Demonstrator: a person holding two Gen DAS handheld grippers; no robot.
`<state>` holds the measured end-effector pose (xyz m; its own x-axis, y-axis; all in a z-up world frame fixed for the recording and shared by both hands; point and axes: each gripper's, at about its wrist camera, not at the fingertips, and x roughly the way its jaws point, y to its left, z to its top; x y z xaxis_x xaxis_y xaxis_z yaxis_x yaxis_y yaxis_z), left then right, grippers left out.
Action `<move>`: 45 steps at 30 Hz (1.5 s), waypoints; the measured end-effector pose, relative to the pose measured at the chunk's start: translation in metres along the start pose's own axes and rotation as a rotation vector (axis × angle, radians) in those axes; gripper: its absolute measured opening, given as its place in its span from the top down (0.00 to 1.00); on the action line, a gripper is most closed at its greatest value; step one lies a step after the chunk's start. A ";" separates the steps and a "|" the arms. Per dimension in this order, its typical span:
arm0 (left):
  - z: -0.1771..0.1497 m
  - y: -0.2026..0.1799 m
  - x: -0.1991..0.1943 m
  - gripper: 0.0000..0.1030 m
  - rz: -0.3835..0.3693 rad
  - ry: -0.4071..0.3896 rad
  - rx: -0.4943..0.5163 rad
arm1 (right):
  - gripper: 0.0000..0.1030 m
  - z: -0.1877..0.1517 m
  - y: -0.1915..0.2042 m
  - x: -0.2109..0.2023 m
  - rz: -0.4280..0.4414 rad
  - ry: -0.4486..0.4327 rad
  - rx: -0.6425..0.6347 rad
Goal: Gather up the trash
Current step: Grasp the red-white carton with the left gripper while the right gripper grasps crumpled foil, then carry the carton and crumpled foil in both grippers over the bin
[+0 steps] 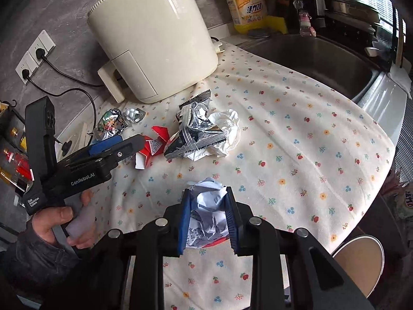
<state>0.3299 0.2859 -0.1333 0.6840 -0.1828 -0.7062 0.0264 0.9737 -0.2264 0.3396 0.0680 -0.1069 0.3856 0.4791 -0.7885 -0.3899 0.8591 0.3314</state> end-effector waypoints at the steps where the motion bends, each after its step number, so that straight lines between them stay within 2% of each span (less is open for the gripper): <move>1: -0.001 0.000 0.003 0.16 0.004 0.005 -0.001 | 0.75 0.000 -0.002 -0.002 -0.006 -0.002 0.006; 2: -0.002 0.000 0.007 0.16 0.008 0.017 -0.003 | 0.75 -0.001 -0.004 -0.003 -0.012 -0.003 0.010; 5: -0.009 -0.001 0.014 0.26 0.034 0.050 -0.001 | 0.75 -0.003 -0.005 -0.007 -0.029 -0.008 0.014; 8: -0.014 -0.003 0.013 0.43 0.057 0.051 0.006 | 0.75 -0.005 -0.007 -0.009 -0.034 -0.012 0.016; 10: -0.015 -0.002 0.009 0.50 0.047 0.055 -0.008 | 0.75 -0.005 -0.006 -0.011 -0.031 -0.017 0.011; 16: -0.022 -0.010 -0.019 0.52 0.054 0.025 -0.013 | 0.75 -0.001 0.000 -0.021 0.001 -0.053 -0.010; 21: -0.029 -0.018 -0.043 0.52 0.087 -0.010 -0.044 | 0.74 -0.002 0.005 -0.032 0.045 -0.078 -0.033; 29: -0.042 -0.043 -0.073 0.52 0.118 -0.059 -0.076 | 0.74 -0.014 -0.001 -0.049 0.090 -0.079 -0.069; 45: -0.060 -0.122 -0.083 0.52 0.140 -0.050 -0.093 | 0.74 -0.037 -0.059 -0.095 0.120 -0.061 -0.070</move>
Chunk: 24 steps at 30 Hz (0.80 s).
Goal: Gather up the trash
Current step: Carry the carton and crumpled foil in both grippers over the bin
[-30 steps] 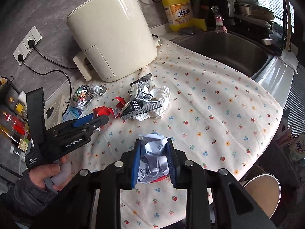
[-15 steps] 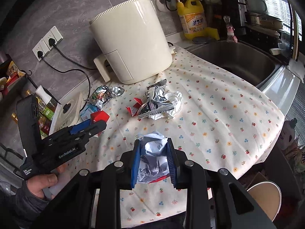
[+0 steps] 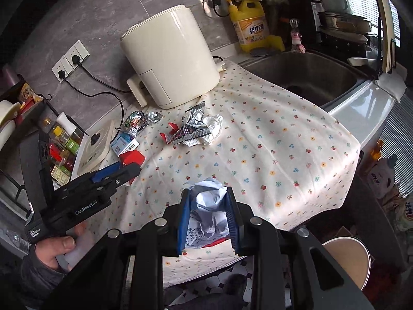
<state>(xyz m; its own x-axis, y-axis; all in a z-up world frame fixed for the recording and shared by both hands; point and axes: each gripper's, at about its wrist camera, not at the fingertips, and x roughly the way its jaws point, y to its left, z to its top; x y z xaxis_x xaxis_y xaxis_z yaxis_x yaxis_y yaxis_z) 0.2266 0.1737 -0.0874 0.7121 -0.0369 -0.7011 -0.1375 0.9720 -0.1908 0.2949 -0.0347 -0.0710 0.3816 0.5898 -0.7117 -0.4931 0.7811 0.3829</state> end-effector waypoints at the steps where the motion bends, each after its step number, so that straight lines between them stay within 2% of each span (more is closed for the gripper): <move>1: -0.002 -0.007 0.000 0.52 -0.003 0.003 0.002 | 0.74 -0.002 -0.005 -0.005 -0.002 0.000 0.002; 14: -0.030 -0.113 0.016 0.52 -0.073 0.072 0.072 | 0.74 -0.039 -0.097 -0.059 -0.066 0.012 0.104; 24: -0.076 -0.189 0.057 0.52 -0.153 0.199 0.108 | 0.74 -0.079 -0.180 -0.092 -0.154 0.060 0.198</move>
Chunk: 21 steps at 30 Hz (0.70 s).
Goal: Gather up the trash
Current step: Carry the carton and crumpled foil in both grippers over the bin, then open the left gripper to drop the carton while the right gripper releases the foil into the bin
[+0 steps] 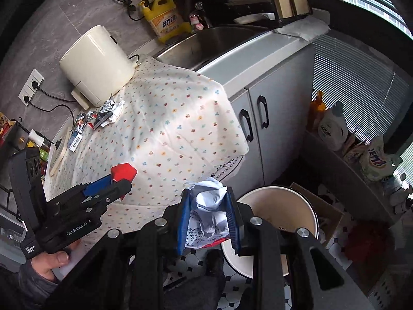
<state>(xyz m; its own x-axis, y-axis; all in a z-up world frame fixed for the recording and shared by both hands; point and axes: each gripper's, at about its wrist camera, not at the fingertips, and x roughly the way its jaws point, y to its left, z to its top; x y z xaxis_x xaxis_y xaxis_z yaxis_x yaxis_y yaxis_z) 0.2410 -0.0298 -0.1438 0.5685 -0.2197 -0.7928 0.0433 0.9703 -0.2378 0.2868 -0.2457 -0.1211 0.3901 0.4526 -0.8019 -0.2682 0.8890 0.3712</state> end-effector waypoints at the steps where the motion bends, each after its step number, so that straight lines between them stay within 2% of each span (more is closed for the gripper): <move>1: -0.004 -0.007 0.007 0.52 -0.009 0.015 -0.001 | 0.74 -0.002 -0.009 -0.003 -0.009 0.003 0.006; 8: -0.029 -0.054 0.056 0.52 -0.070 0.085 -0.002 | 0.74 -0.022 -0.062 -0.022 -0.079 0.032 0.024; 14: -0.038 -0.090 0.094 0.48 -0.133 0.123 0.015 | 0.74 -0.033 -0.091 -0.033 -0.118 0.041 0.016; 17: -0.040 -0.099 0.111 0.41 -0.158 0.140 0.011 | 0.74 -0.036 -0.099 -0.039 -0.136 0.038 -0.004; 21: -0.040 -0.106 0.121 0.27 -0.152 0.137 0.012 | 0.74 -0.039 -0.109 -0.044 -0.157 0.045 -0.016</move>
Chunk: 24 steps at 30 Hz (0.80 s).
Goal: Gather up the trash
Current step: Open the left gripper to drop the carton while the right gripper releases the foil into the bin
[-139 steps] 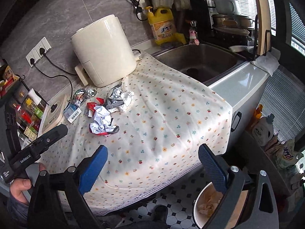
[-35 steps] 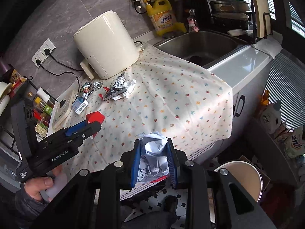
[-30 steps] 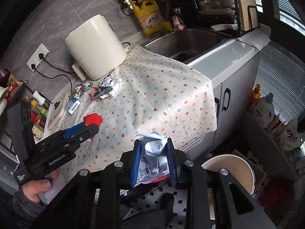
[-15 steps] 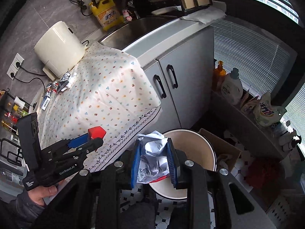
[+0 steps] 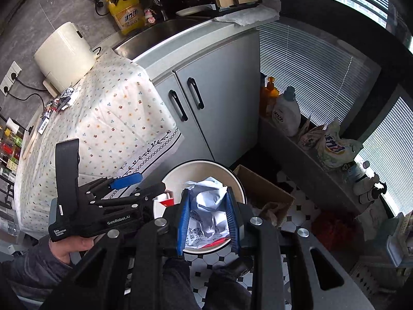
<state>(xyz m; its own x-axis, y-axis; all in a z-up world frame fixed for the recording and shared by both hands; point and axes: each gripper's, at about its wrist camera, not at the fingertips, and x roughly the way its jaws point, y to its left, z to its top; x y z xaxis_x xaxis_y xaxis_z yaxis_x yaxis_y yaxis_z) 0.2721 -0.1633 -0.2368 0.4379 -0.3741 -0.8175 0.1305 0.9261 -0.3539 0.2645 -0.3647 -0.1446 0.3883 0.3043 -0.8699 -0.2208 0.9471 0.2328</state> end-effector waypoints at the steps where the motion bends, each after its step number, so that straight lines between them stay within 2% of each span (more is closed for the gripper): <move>1: 0.000 -0.001 0.000 0.22 0.003 -0.001 0.001 | 0.74 0.000 -0.002 0.000 -0.003 0.002 -0.002; 3: -0.002 -0.003 -0.002 0.16 0.016 -0.006 0.009 | 0.74 0.000 -0.004 0.001 -0.004 0.004 -0.005; 7: -0.003 0.001 -0.016 0.10 0.044 -0.015 0.015 | 0.74 0.005 -0.006 0.007 0.007 0.007 0.003; 12: -0.001 0.019 -0.047 0.08 0.105 -0.043 -0.005 | 0.74 0.012 0.003 0.024 0.047 0.027 0.008; 16: 0.000 0.038 -0.073 0.07 0.159 -0.067 -0.036 | 0.74 0.018 0.014 0.041 0.126 0.061 0.044; 22: 0.002 0.065 -0.116 0.07 0.247 -0.116 -0.079 | 0.73 0.024 0.035 0.067 0.143 0.092 0.019; 24: 0.003 0.074 -0.131 0.07 0.270 -0.137 -0.099 | 0.67 0.024 0.039 0.078 0.124 0.112 0.017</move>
<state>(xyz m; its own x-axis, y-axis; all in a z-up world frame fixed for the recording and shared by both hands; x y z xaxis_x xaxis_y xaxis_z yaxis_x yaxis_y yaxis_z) 0.2274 -0.0457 -0.1542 0.5618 -0.0993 -0.8213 -0.0907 0.9794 -0.1804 0.3074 -0.3016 -0.1928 0.2564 0.4071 -0.8767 -0.2450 0.9047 0.3484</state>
